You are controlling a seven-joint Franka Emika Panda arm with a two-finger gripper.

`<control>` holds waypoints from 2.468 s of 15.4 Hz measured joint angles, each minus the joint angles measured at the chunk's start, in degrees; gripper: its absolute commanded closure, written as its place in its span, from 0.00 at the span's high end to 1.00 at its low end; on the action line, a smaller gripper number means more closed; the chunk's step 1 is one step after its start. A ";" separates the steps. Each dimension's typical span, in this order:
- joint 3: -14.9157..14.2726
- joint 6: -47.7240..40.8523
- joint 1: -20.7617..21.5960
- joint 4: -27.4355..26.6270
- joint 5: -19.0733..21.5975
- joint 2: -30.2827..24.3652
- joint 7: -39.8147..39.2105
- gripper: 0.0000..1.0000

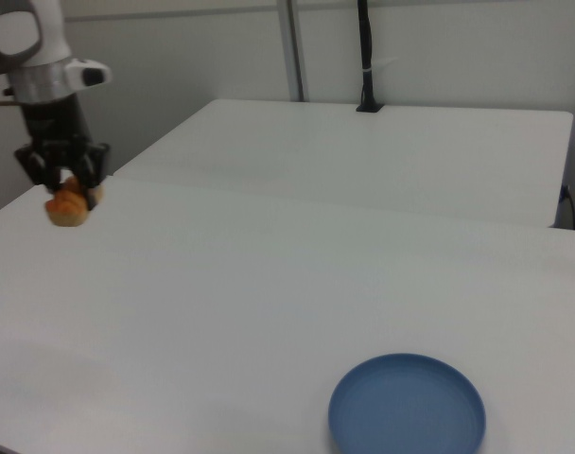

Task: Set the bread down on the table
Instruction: 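Lift the bread roll off the plate and carry it away from the plate, then lower the bread roll onto the bare table surface, then open the gripper and raise it away from the bread roll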

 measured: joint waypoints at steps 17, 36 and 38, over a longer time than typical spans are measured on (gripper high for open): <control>11.14 31.43 14.14 -14.63 2.05 15.32 28.31 0.47; 12.24 39.98 17.62 -16.04 -4.93 23.39 42.75 1.00; 12.20 32.93 16.42 -12.84 -4.98 21.41 42.76 1.00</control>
